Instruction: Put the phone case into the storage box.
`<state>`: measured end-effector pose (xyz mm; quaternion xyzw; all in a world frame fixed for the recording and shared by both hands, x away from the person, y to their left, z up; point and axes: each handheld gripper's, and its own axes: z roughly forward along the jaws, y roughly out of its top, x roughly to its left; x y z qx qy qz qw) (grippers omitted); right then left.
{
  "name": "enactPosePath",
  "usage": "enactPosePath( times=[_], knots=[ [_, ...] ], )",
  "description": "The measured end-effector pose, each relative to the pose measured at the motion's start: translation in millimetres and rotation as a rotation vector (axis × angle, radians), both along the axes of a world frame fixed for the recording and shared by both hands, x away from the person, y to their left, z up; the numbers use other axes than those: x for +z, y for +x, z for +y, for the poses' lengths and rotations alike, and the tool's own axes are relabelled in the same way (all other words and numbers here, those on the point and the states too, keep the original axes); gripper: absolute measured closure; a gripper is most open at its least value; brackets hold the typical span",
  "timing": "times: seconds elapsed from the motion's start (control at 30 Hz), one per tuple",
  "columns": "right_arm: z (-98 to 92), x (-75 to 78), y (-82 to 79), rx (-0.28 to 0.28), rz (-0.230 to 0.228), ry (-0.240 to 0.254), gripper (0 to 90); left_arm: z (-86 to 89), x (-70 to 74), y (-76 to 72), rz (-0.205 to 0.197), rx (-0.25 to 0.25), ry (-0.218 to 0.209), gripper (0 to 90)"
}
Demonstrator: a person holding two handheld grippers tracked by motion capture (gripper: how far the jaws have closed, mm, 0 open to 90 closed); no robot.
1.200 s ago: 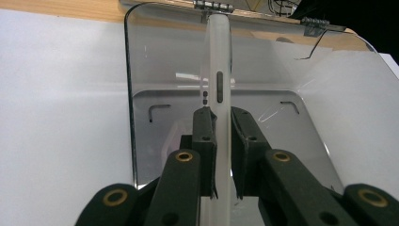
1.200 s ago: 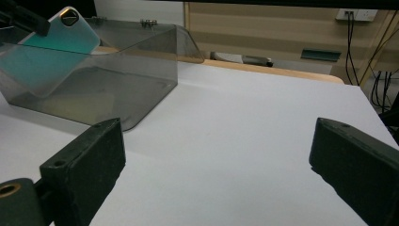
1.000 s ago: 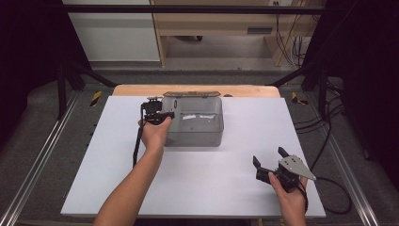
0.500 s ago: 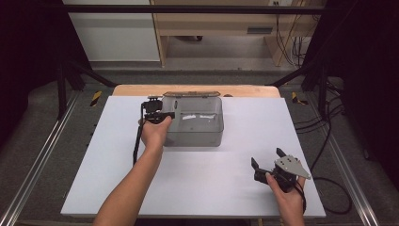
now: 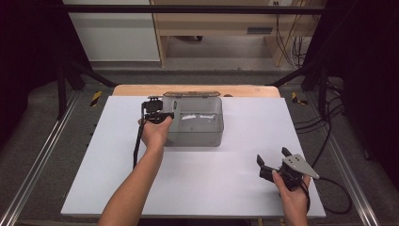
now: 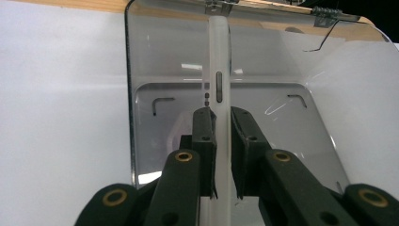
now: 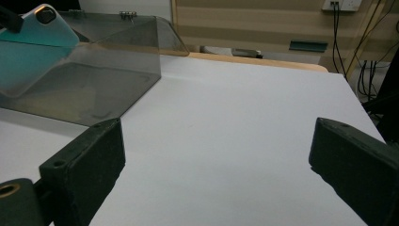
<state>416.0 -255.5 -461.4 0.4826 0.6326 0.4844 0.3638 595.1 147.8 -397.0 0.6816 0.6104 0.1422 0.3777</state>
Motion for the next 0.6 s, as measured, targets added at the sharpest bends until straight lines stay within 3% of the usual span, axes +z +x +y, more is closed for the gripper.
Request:
enactPosePath(
  times=[0.2, 0.6],
  knots=[
    [5.3, 0.5, 0.8, 0.018, 0.001, -0.018, 4.4, -3.2, -1.4, 3.8, 0.010, -0.006, 0.021, 80.8],
    [5.2, 1.3, -0.2, 0.030, 0.002, -0.006, 4.4, -4.9, -5.6, 11.2, 0.026, 0.016, 0.046, 80.7]
  ],
)
